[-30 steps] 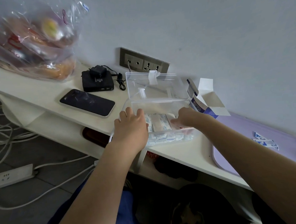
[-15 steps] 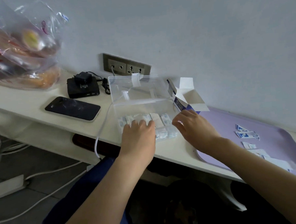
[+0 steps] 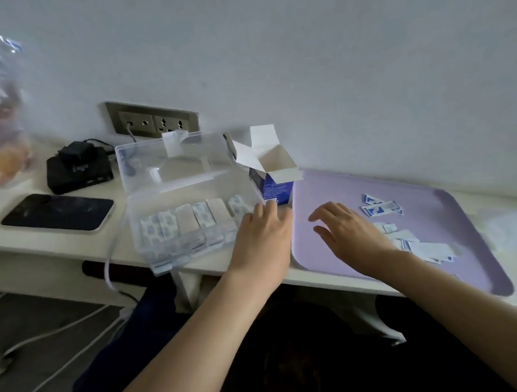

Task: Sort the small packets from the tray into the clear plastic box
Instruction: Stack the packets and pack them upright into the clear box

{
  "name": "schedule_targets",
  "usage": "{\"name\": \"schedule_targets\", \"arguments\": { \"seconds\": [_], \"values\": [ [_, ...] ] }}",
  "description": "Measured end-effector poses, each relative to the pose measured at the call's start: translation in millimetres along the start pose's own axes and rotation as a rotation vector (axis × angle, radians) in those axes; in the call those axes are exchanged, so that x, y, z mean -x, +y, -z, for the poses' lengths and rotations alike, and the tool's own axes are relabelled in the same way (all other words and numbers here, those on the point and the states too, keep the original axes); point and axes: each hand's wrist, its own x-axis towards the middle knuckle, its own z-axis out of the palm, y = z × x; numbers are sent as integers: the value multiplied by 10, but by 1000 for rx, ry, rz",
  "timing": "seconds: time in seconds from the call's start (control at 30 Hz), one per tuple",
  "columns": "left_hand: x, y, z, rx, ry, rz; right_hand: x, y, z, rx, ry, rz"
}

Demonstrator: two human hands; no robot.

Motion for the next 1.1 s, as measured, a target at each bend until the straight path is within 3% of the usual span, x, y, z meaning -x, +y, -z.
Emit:
{"name": "schedule_targets", "arguments": {
  "seconds": [0.07, 0.23, 0.43, 0.53, 0.73, 0.93, 1.1],
  "values": [
    [-88, 193, -109, 24, 12, -100, 141, 244, -25, 2, -20, -96],
    [-263, 618, -350, 66, -195, -174, 401, 809, 10, -88, -160, -405],
    [-418, 936, -687, 27, -349, -151, 622, 1308, 195, -149, -403, -553],
    [-479, 1077, -760, 30, -355, -157, 711, 1469, 200, -151, -478, -552],
    [-567, 1225, -762, 12, -296, -149, 654, 1518, 125, -259, -290, -513],
    [-701, 1269, -810, 172, -183, 10, 538, 1361, 2, -348, -227, -454],
    [-776, 1192, -870, 285, -184, -2, 493, 1222, 23, -349, -293, -346]
  ]
}}
